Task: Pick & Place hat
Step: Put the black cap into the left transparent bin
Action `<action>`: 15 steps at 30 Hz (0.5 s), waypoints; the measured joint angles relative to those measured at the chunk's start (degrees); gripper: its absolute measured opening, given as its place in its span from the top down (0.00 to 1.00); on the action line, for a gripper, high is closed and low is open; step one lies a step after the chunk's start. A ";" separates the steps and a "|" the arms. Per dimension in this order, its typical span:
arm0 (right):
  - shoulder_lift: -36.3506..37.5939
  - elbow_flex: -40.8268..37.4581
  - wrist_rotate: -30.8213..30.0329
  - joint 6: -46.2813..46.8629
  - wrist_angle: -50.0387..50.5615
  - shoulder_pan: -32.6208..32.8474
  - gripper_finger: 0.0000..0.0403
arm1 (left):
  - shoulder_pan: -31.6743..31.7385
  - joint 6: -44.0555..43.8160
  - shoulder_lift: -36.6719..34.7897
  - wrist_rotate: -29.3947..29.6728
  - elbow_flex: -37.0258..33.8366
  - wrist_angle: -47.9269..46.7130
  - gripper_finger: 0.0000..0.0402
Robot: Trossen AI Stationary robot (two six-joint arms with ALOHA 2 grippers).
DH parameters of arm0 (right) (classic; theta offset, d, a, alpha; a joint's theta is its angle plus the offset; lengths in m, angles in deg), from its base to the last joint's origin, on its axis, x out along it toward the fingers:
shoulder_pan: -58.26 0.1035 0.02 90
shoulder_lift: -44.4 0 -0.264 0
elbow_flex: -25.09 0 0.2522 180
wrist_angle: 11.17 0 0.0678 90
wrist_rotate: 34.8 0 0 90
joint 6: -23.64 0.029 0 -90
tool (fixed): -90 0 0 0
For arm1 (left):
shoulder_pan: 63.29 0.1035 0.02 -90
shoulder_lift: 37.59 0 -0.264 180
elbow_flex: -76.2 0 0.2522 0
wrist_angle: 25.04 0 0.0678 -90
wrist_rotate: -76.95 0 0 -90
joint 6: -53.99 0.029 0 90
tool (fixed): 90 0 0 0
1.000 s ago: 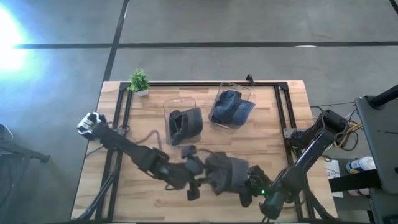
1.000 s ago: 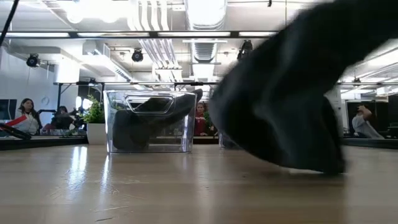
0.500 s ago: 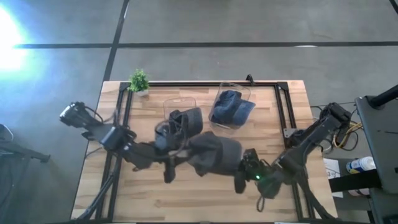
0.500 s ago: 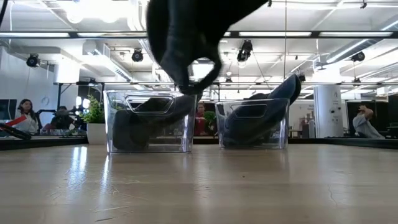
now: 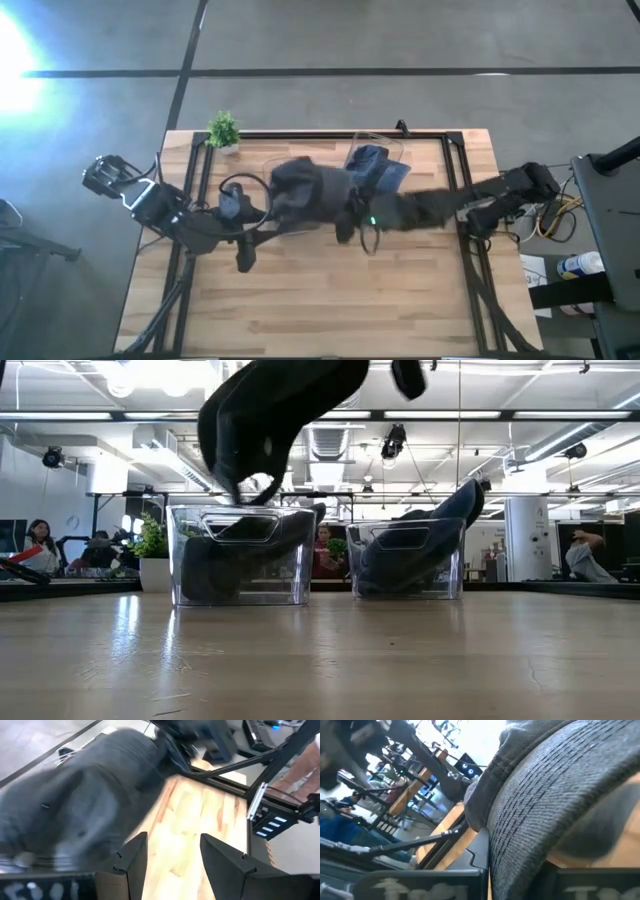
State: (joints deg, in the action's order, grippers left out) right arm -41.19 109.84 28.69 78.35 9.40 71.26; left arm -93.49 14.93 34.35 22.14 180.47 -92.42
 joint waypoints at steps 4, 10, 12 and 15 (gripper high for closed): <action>-2.79 1.72 8.81 -1.57 2.40 -6.50 0.97 | -0.02 -0.12 -0.48 1.40 -1.19 -0.93 0.56; -11.04 5.91 19.36 -1.42 7.19 -13.34 0.97 | 0.30 -0.65 -1.34 5.14 -4.18 -0.93 0.56; -13.83 8.12 20.52 -2.11 8.41 -14.53 0.97 | 0.70 -1.27 -1.82 5.45 -4.91 -0.70 0.56; -18.09 12.31 21.12 -2.28 12.55 -15.90 0.97 | 1.11 -2.03 -2.61 5.45 -5.87 -0.29 0.56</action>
State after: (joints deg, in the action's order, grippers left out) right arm -59.28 122.15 49.82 76.06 21.95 55.36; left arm -92.38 12.90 31.74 27.59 174.60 -92.72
